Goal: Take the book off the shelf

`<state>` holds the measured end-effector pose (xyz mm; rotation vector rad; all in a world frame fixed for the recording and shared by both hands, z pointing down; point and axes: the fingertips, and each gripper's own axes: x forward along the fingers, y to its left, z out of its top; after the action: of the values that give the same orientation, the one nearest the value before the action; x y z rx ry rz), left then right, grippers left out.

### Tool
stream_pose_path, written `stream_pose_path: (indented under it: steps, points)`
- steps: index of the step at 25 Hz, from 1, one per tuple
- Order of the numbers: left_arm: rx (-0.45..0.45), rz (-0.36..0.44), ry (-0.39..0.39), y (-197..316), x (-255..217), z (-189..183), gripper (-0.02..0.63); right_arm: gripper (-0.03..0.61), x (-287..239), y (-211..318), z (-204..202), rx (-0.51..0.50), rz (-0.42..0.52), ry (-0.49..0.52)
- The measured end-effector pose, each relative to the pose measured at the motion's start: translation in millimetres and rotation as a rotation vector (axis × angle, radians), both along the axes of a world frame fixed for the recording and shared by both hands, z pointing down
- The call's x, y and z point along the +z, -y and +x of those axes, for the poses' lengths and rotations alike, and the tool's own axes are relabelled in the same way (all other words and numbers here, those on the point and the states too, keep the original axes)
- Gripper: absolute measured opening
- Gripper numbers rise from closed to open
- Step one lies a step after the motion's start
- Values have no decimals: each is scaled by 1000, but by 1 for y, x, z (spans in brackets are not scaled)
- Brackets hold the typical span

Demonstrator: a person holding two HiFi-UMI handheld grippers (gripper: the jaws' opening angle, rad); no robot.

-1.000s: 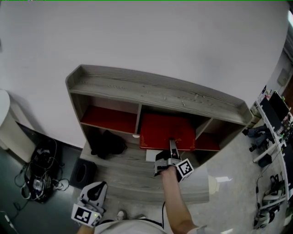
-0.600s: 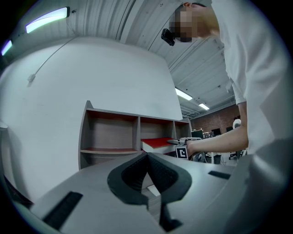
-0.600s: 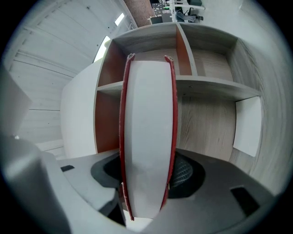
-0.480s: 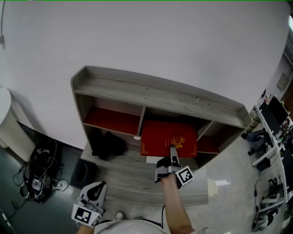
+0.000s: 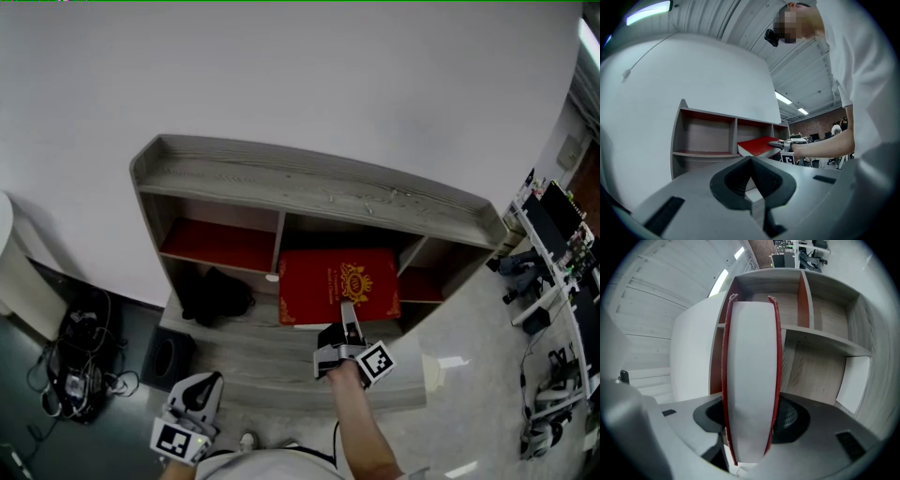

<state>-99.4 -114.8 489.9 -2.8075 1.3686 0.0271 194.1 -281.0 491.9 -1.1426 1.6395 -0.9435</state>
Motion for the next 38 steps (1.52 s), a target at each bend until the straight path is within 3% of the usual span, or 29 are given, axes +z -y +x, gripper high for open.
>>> stream_pose_path:
  steps: [17, 22, 38]
  points:
    - [129, 25, -27, 4, -3, 35, 17, 249, -23, -44, 15, 10, 48, -118]
    - [128, 25, -28, 0, -4, 36, 17, 249, -31, -60, 18, -3, 77, -140]
    - [140, 40, -37, -5, -11, 49, 17, 247, -76, -126, 67, 114, 160, -379]
